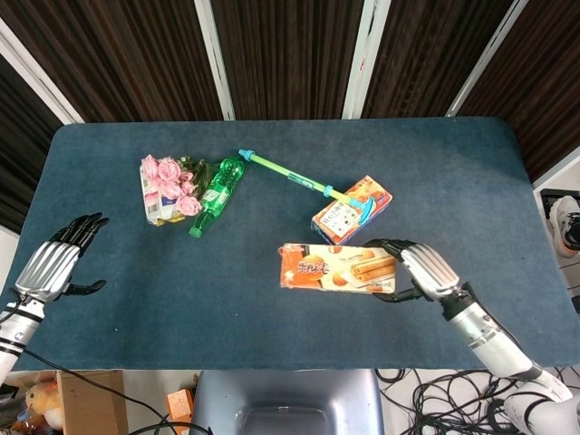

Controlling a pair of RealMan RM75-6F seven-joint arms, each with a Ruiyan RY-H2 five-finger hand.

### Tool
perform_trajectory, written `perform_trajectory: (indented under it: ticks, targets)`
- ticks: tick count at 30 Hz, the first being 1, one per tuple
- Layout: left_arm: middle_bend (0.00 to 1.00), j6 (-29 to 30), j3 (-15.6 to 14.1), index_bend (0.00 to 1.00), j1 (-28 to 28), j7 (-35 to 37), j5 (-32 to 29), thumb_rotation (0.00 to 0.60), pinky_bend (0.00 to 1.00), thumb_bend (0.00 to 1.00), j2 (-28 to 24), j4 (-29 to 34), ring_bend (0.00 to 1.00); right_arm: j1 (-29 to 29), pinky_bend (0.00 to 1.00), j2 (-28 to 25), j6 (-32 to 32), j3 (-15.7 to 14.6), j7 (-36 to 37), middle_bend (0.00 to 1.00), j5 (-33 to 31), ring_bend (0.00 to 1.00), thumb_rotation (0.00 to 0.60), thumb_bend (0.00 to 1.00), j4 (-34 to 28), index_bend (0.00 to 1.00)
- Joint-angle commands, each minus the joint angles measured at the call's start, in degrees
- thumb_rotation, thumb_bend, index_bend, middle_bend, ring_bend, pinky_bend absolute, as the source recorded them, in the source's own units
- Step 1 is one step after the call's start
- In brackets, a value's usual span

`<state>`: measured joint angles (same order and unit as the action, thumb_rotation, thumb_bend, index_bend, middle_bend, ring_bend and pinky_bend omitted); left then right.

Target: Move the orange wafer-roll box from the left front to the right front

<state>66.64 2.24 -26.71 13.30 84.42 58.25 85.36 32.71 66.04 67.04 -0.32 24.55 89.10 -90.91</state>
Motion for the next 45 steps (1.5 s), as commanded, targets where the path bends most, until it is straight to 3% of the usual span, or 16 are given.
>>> perform_trajectory:
  ticks: [1, 5, 8, 10, 13, 15, 18, 25, 30, 32, 33, 34, 36, 37, 40, 45]
  targets:
    - [0.02, -0.95, -0.67, 0.00, 0.32, 0.08, 0.25, 0.600, 0.19, 0.19, 1.99, -2.42, 0.02, -5.07, 0.77, 11.53, 3.97, -4.60, 19.00, 0.85, 5.23, 0.70, 0.600, 0.56, 20.71, 0.89]
    - [0.01, -1.84, -0.84, 0.00, 0.28, -0.06, 0.08, 0.600, 0.18, 0.19, 3.42, -3.74, 0.01, -4.41, 0.68, 16.35, 2.60, -5.47, 25.14, 0.81, 6.59, 0.59, 0.600, 0.56, 28.38, 0.75]
    - [0.01, -2.22, -0.95, 0.00, 0.42, 0.25, 0.01, 0.600, 0.18, 0.19, 4.03, -4.48, 0.01, -4.15, 0.60, 18.44, 2.51, -6.50, 27.58, 0.67, 8.07, 0.48, 0.600, 0.51, 32.49, 0.59]
    - [0.01, -2.28, -1.04, 0.00, 0.54, 0.70, 0.12, 0.600, 0.18, 0.19, 4.22, -4.78, 0.01, -3.86, 0.51, 18.61, 1.55, -7.57, 28.41, 0.51, 8.87, 0.37, 0.600, 0.43, 33.72, 0.42]
    - [0.01, -2.44, -1.21, 0.00, 0.72, 1.97, 0.33, 0.600, 0.18, 0.18, 4.52, -5.19, 0.01, -2.98, 0.29, 17.88, -1.34, -9.33, 28.72, 0.19, 9.72, 0.14, 0.600, 0.28, 34.37, 0.08]
    - [0.01, -2.73, -1.46, 0.00, 0.76, 2.59, 0.65, 0.600, 0.18, 0.18, 4.49, -5.27, 0.01, -2.67, 0.14, 17.17, -3.06, -9.63, 27.21, 0.03, 9.27, 0.02, 0.600, 0.19, 33.99, 0.00]
    - [0.01, -2.73, -1.80, 0.00, 0.85, 2.81, 1.34, 0.600, 0.17, 0.18, 4.43, -5.24, 0.00, -2.93, 0.05, 15.96, -3.96, -9.09, 23.23, 0.00, 7.93, 0.00, 0.600, 0.12, 32.55, 0.00]
    - [0.01, -1.43, -1.99, 0.00, 1.30, 2.84, 2.56, 0.600, 0.17, 0.19, 3.38, -3.50, 0.00, -3.88, 0.10, 10.70, -2.00, -8.23, 15.23, 0.00, 6.94, 0.00, 0.600, 0.07, 24.95, 0.00]
    - [0.01, -0.12, -2.40, 0.00, 2.14, 2.53, 3.28, 0.600, 0.18, 0.19, 1.50, -0.79, 0.00, -5.55, 0.01, 5.49, 1.93, -7.89, 8.61, 0.00, 7.11, 0.00, 0.600, 0.06, 18.60, 0.00]
    - [0.01, 0.59, -4.93, 0.00, 4.69, -2.41, 3.42, 0.600, 0.18, 0.20, -2.76, 4.63, 0.00, -10.13, 0.00, -3.48, 7.28, -7.81, -5.24, 0.00, 4.51, 0.00, 0.600, 0.06, 10.22, 0.00]
    - [0.01, 2.55, -5.60, 0.00, 6.65, -6.78, 2.75, 0.600, 0.17, 0.22, -4.00, 7.47, 0.00, -12.95, 0.00, -7.41, 8.80, -7.70, -15.51, 0.00, 0.91, 0.00, 0.600, 0.06, 4.30, 0.00]
    - [0.01, 5.16, -5.86, 0.00, 8.55, -10.12, 2.34, 0.600, 0.17, 0.23, -3.87, 8.81, 0.00, -15.53, 0.00, -9.05, 11.06, -7.10, -23.53, 0.00, -2.82, 0.00, 0.600, 0.06, 0.36, 0.00]
    - [0.02, 14.09, -6.03, 0.00, 13.92, -17.53, 2.73, 0.600, 0.17, 0.24, -0.24, 8.40, 0.01, -21.98, 0.00, -7.43, 20.14, -5.24, -38.63, 0.00, -9.63, 0.00, 0.600, 0.06, -4.99, 0.00]
    - [0.03, 18.25, -5.89, 0.00, 16.23, -20.16, 3.21, 0.600, 0.17, 0.24, 2.49, 6.65, 0.01, -24.32, 0.00, -5.44, 23.95, -4.82, -41.84, 0.00, -10.48, 0.00, 0.600, 0.06, -5.25, 0.00]
    - [0.05, 26.53, -5.49, 0.00, 21.83, -23.35, 2.96, 0.600, 0.16, 0.24, 10.86, -0.45, 0.02, -29.44, 0.00, -0.72, 30.52, -4.72, -40.06, 0.00, -9.56, 0.00, 0.600, 0.06, -2.27, 0.00]
    - [0.04, 27.07, -6.22, 0.00, 23.38, -21.35, 4.16, 0.600, 0.13, 0.24, 11.78, -2.13, 0.01, -30.93, 0.00, -1.06, 31.93, -3.89, -36.51, 0.00, -6.97, 0.00, 0.600, 0.06, -0.01, 0.00]
